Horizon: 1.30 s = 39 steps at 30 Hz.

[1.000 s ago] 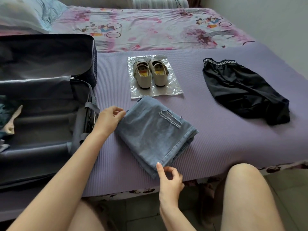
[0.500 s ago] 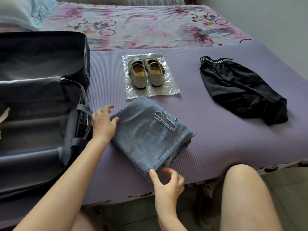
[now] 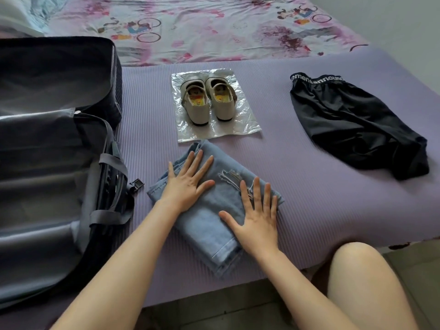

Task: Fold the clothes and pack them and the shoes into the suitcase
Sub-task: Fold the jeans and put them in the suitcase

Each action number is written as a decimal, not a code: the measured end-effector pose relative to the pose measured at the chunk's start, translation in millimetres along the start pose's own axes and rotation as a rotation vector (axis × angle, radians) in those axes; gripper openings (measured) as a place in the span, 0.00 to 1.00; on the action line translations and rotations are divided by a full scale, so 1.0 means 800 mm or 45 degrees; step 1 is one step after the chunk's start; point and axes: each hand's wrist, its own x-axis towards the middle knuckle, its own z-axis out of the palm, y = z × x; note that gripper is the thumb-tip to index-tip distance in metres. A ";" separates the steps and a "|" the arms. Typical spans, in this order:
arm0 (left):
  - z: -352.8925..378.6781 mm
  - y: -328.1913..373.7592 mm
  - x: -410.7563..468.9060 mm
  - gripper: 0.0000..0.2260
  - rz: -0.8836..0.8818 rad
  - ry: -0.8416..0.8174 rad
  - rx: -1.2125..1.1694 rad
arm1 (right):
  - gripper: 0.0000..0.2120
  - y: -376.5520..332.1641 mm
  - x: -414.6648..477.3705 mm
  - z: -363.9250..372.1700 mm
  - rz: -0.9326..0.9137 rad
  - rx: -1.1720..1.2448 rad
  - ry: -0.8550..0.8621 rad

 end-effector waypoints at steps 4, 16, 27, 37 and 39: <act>0.007 -0.002 0.006 0.37 -0.005 -0.032 -0.117 | 0.45 0.002 0.012 -0.002 0.008 0.047 -0.089; -0.056 -0.021 -0.005 0.40 -0.452 -0.209 -0.534 | 0.53 -0.065 -0.064 -0.015 0.801 1.432 0.143; -0.086 -0.010 -0.058 0.31 -0.353 -0.003 -1.036 | 0.36 -0.033 -0.048 -0.009 0.907 1.532 0.072; -0.194 -0.035 -0.128 0.27 -0.303 0.470 -1.255 | 0.36 -0.099 -0.043 -0.120 0.351 1.620 0.155; -0.220 -0.066 -0.157 0.26 -0.343 0.590 -1.326 | 0.36 -0.142 -0.030 -0.137 0.209 1.606 0.108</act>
